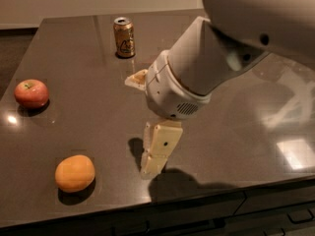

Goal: Move orange near orange can

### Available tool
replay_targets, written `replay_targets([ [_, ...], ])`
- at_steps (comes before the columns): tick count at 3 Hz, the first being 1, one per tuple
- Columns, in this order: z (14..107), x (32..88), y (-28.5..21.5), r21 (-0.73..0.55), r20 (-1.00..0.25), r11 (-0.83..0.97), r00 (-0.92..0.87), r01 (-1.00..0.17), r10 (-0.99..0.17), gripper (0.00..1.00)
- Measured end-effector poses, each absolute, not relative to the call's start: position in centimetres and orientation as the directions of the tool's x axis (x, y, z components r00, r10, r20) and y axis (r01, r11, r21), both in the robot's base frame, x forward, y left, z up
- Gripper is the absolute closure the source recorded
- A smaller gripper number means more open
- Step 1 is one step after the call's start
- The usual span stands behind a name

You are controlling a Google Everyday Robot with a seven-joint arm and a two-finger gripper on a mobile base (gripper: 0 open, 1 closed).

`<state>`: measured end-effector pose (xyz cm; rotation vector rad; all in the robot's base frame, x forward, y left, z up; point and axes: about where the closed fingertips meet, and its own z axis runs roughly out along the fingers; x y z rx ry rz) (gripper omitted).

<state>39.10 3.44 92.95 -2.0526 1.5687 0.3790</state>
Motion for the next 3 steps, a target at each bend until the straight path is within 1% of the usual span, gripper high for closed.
replay_targets([
  [3, 88.5, 35.8, 10.2, -0.171, -0.451, -0.332, 0.373, -0.928, -0.811, 0.00],
])
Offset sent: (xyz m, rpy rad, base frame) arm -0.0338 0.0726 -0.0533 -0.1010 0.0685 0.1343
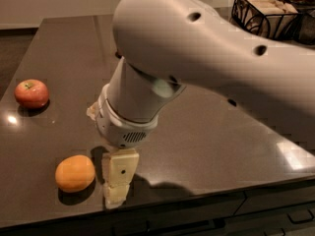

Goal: Move orange near orange can

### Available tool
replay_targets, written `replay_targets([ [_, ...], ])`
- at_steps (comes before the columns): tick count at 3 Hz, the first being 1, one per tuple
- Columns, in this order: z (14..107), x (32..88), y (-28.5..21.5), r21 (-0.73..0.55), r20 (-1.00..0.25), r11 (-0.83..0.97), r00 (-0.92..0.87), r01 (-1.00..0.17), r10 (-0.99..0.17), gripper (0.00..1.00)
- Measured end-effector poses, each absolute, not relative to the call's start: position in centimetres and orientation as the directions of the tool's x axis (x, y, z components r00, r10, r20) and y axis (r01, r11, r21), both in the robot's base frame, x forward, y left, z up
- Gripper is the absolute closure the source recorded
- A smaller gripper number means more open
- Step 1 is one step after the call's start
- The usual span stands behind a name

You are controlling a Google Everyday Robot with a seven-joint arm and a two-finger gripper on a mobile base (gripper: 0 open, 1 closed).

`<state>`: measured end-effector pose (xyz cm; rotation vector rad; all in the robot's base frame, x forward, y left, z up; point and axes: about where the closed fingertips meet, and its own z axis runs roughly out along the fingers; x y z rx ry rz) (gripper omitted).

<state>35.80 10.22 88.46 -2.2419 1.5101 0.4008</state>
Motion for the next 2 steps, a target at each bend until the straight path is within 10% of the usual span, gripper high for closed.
replay_targets([
  [2, 86.0, 34.0, 13.6, -0.150, -0.403, -0.418, 0.442, -0.896, -0.802, 0.00],
])
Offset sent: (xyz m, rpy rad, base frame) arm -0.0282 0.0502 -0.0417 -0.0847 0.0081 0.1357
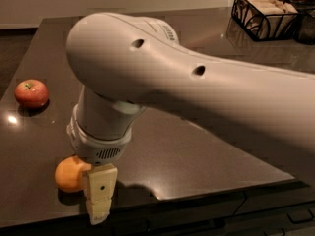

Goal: Move orange near orange can

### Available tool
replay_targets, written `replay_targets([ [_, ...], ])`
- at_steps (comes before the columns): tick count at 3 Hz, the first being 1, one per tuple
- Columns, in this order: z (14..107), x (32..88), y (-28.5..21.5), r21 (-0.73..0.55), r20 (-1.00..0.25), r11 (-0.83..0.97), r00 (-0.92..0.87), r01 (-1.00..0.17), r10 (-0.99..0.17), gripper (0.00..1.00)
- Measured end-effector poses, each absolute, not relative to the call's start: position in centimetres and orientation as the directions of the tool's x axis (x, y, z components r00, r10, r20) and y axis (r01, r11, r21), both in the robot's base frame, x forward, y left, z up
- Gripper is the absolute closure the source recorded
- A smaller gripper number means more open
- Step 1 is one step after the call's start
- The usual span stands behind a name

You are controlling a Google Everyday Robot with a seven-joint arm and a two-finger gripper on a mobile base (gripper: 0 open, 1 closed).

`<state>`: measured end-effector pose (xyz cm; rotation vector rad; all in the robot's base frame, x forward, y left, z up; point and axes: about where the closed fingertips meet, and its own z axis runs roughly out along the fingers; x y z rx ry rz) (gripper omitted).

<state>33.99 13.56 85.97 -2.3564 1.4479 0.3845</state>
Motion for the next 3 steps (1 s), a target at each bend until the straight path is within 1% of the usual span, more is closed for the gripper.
replay_targets([
  [1, 85.2, 33.3, 14.8, -0.144, -0.394, -0.445, 0.463, -0.884, -0.794, 0.00],
  [2, 84.7, 33.5, 15.4, -0.125, -0.391, -0.437, 0.449, -0.891, -0.804, 0.18],
  [3, 84.8, 34.5, 15.2, -0.107, -0.406, -0.410, 0.416, -0.906, -0.814, 0.41],
])
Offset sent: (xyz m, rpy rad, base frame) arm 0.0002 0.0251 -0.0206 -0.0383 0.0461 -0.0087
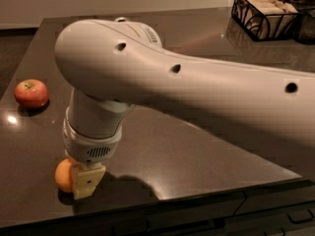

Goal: Move orange near orange can

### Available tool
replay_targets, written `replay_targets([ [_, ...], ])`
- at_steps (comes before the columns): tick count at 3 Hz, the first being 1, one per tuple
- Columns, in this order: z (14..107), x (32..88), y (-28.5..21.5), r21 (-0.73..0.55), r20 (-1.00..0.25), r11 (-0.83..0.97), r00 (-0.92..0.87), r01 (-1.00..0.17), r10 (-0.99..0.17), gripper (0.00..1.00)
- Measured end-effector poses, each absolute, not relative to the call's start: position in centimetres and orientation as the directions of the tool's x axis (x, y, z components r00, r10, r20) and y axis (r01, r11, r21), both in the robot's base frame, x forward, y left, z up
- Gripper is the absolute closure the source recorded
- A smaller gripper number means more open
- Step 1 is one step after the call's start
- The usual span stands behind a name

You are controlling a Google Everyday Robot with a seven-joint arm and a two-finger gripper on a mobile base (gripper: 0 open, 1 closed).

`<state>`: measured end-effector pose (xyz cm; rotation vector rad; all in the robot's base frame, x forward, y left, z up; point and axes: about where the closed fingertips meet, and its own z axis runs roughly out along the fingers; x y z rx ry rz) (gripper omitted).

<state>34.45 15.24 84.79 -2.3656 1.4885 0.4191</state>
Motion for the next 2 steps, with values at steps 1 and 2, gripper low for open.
replay_targets([
  [1, 85.4, 35.9, 14.4, -0.096, -0.424, -0.370, 0.374, -0.924, -0.825, 0.64],
  [2, 86.7, 39.0, 12.8, -0.078, -0.438, -0.272, 0.278, -0.959, -0.855, 0.87],
])
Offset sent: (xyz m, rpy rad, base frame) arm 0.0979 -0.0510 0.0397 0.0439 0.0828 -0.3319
